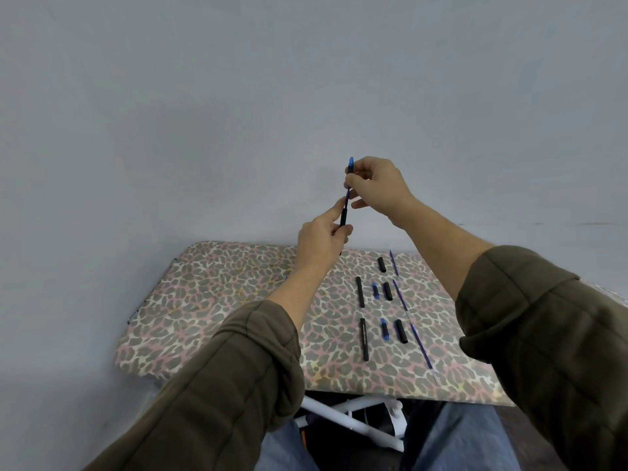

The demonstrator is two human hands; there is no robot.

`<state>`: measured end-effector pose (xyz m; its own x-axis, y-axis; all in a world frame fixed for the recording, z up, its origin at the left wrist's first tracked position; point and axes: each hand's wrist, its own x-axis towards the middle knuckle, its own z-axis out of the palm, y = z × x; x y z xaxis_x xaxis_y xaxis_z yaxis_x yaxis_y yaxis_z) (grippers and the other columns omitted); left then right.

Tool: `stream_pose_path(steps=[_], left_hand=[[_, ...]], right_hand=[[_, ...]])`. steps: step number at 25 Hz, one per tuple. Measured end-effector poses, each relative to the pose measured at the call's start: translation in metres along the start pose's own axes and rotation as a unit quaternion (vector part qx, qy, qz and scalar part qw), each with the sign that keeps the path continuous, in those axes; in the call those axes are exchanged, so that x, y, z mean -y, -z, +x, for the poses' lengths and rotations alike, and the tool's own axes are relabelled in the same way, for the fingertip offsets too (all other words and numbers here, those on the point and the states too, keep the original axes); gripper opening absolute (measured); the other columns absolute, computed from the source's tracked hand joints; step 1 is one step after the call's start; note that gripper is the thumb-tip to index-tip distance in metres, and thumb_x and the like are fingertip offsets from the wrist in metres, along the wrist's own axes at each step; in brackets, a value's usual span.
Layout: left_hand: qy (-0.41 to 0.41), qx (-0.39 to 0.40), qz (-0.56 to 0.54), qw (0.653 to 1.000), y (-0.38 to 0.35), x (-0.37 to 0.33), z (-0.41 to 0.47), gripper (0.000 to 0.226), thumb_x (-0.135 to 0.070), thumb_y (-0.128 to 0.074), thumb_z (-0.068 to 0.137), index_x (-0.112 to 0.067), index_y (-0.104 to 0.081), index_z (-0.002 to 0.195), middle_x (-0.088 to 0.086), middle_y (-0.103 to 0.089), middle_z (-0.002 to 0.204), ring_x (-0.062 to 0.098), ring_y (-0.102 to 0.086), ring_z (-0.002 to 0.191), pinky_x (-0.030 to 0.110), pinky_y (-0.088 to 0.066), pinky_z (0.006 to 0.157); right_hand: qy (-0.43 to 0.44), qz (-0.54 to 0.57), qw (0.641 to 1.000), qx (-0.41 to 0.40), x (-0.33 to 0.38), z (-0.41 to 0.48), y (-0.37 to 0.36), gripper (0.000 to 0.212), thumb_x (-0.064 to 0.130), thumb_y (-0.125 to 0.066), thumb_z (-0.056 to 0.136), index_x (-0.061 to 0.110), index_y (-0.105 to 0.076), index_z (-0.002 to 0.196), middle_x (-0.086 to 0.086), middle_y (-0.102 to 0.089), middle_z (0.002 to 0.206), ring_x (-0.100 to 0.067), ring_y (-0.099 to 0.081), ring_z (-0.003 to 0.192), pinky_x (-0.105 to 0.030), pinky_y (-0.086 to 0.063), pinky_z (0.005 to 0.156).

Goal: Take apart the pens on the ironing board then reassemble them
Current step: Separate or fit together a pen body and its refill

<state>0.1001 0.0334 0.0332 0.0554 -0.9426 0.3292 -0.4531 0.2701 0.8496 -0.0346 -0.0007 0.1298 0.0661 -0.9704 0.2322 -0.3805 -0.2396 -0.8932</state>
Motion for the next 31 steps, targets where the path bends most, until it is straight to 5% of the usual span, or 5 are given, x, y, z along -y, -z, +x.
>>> stream_pose_path(steps=[8, 12, 17, 28, 31], left_hand=[[0.005, -0.021, -0.005, 1.000, 0.002, -0.015, 0.004, 0.048, -0.024, -0.068, 0.097, -0.027, -0.057, 0.144, -0.006, -0.078, 0.083, 0.013, -0.074, 0.079, 0.035, -0.061, 0.078], [0.022, -0.029, -0.020, 0.999, -0.001, -0.019, 0.006, 0.019, -0.023, -0.069, 0.097, -0.018, -0.074, 0.114, -0.005, -0.079, 0.088, 0.012, -0.075, 0.080, 0.042, -0.061, 0.083], [0.020, -0.035, -0.021, 0.999, -0.004, -0.024, 0.009, 0.012, -0.025, -0.070, 0.096, -0.018, -0.076, 0.104, -0.004, -0.078, 0.082, 0.013, -0.075, 0.076, 0.043, -0.061, 0.081], [0.025, -0.021, -0.005, 0.999, -0.006, -0.036, 0.030, 0.007, -0.028, -0.070, 0.095, -0.022, -0.073, 0.096, -0.004, -0.077, 0.077, 0.017, -0.074, 0.071, 0.044, -0.060, 0.078], [0.024, -0.015, -0.018, 0.999, -0.006, -0.037, 0.032, 0.000, -0.026, -0.071, 0.093, -0.026, -0.071, 0.094, -0.003, -0.077, 0.078, 0.019, -0.075, 0.072, 0.045, -0.060, 0.079]], right_hand=[[-0.025, -0.020, 0.999, 0.028, -0.004, -0.008, 0.005, 0.013, 0.014, -0.072, 0.094, 0.005, -0.074, 0.104, -0.015, -0.077, 0.102, -0.022, -0.075, 0.089, -0.031, -0.062, 0.072], [-0.031, -0.027, 0.998, 0.040, -0.003, -0.010, 0.006, 0.013, 0.016, -0.072, 0.094, 0.006, -0.074, 0.102, -0.014, -0.078, 0.100, -0.026, -0.077, 0.096, -0.032, -0.060, 0.071], [-0.026, -0.060, 0.998, -0.001, -0.003, -0.009, 0.005, 0.018, 0.023, -0.077, 0.090, 0.008, -0.073, 0.098, -0.009, -0.078, 0.091, -0.022, -0.077, 0.084, -0.040, -0.061, 0.071], [-0.018, -0.021, 1.000, 0.001, 0.004, 0.003, 0.019, 0.026, 0.038, -0.077, 0.089, 0.015, -0.073, 0.101, 0.000, -0.075, 0.096, -0.014, -0.071, 0.078, -0.028, -0.052, 0.058], [-0.006, 0.003, 1.000, 0.002, 0.009, 0.011, 0.025, 0.013, 0.023, -0.069, 0.092, 0.019, -0.077, 0.102, 0.001, -0.077, 0.102, -0.015, -0.072, 0.082, -0.027, -0.052, 0.059]])
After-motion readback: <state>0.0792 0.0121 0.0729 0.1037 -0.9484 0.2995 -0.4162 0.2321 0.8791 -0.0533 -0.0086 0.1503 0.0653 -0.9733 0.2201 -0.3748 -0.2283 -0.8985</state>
